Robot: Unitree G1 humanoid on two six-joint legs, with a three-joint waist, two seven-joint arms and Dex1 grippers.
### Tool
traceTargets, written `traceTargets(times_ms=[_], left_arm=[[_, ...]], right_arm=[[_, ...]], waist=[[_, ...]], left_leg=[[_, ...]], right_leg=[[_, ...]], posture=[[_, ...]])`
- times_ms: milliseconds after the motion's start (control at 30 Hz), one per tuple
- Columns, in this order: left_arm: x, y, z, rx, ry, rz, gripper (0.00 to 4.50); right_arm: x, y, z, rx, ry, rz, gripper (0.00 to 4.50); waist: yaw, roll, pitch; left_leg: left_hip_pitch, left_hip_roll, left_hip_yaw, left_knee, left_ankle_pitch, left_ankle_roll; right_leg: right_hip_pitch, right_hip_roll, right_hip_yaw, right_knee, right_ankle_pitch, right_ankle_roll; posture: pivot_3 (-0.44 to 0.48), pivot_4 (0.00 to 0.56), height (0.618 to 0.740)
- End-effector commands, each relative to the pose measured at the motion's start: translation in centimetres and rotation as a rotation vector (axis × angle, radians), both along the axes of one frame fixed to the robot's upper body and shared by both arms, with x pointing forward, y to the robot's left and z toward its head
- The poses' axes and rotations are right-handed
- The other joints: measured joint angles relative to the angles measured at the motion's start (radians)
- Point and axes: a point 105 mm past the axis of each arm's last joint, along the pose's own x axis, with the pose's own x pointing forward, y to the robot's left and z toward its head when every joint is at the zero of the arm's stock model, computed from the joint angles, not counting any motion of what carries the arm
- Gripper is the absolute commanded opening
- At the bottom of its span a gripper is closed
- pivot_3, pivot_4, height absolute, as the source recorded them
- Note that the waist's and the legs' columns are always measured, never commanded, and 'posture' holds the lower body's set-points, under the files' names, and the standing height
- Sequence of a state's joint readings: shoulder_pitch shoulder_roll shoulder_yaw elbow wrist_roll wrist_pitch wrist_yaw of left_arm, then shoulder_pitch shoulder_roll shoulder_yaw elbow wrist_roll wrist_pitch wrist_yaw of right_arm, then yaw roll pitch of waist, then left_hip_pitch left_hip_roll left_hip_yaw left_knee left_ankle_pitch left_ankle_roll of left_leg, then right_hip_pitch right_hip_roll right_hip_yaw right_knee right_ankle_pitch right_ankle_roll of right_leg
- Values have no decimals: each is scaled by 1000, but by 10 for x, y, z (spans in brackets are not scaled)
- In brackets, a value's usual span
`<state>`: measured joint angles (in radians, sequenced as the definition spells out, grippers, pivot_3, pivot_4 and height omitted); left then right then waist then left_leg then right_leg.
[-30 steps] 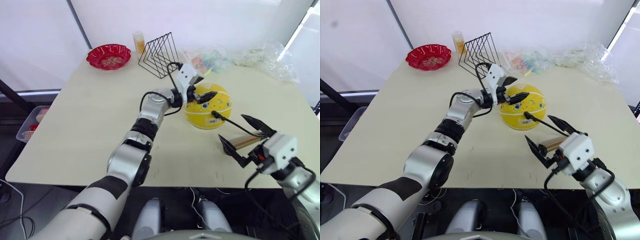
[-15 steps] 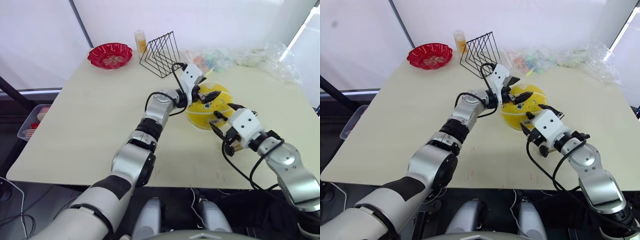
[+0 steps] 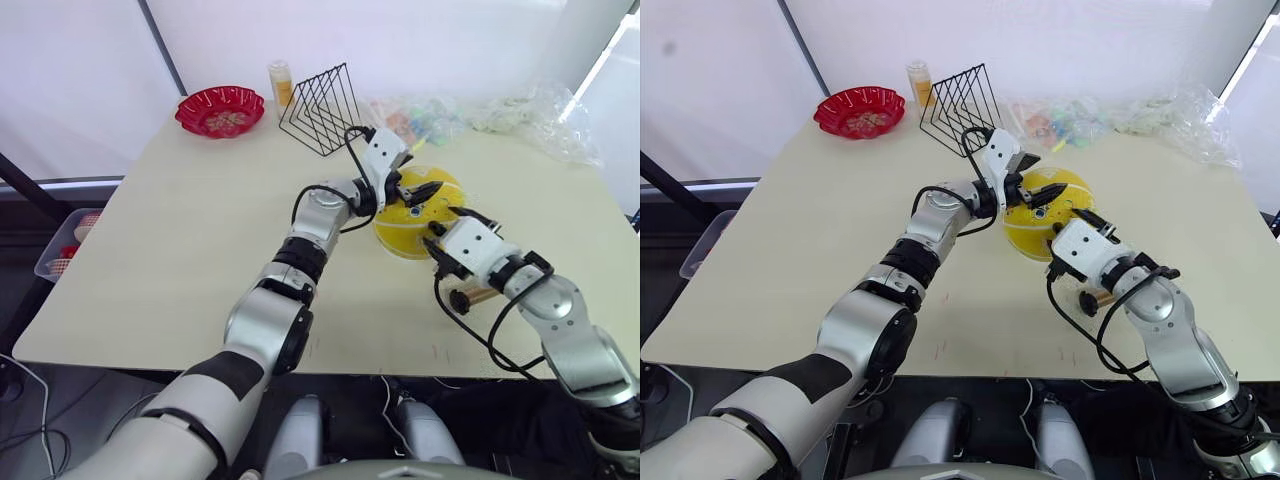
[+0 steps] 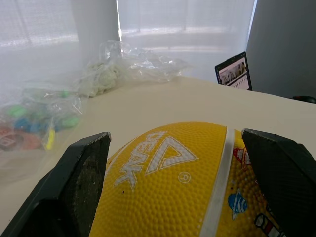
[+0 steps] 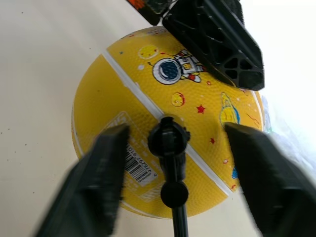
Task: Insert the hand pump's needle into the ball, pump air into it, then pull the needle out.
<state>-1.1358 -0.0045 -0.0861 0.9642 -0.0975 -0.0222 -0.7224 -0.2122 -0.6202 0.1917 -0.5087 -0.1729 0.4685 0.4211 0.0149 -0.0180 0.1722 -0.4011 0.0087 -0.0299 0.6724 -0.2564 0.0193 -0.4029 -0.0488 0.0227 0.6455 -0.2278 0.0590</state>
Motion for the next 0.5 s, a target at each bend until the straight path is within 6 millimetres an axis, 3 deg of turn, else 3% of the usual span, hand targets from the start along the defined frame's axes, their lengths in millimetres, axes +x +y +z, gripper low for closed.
traceTargets(times_ms=[33, 67, 100, 500], left_arm=[[-1, -2, -12, 38, 25, 2, 4500], [-1, -2, -12, 38, 26, 3, 4500], [-1, -2, -13, 39, 26, 4, 4500], [-1, 5, -51, 116, 54, 81, 4500]], right_arm=[[-1, 3, 9, -18, -56, 20, 1099], [-1, 3, 10, -14, -59, 21, 490], [-1, 3, 10, -10, -61, 21, 328], [-9, -4, 19, -18, -89, 23, 329]], waist=[[0, 0, 0], [0, 0, 0], [0, 0, 0], [2, 0, -1]], left_leg=[[0, 0, 0, 0, 0, 0], [0, 0, 0, 0, 0, 0], [0, 0, 0, 0, 0, 0], [2, 0, -1, 0, 0, 0]], right_leg=[[0, 0, 0, 0, 0, 0], [0, 0, 0, 0, 0, 0], [0, 0, 0, 0, 0, 0], [3, 0, -1, 0, 0, 0]], posture=[[0, 150, 740], [0, 150, 740], [0, 150, 740], [0, 150, 740]])
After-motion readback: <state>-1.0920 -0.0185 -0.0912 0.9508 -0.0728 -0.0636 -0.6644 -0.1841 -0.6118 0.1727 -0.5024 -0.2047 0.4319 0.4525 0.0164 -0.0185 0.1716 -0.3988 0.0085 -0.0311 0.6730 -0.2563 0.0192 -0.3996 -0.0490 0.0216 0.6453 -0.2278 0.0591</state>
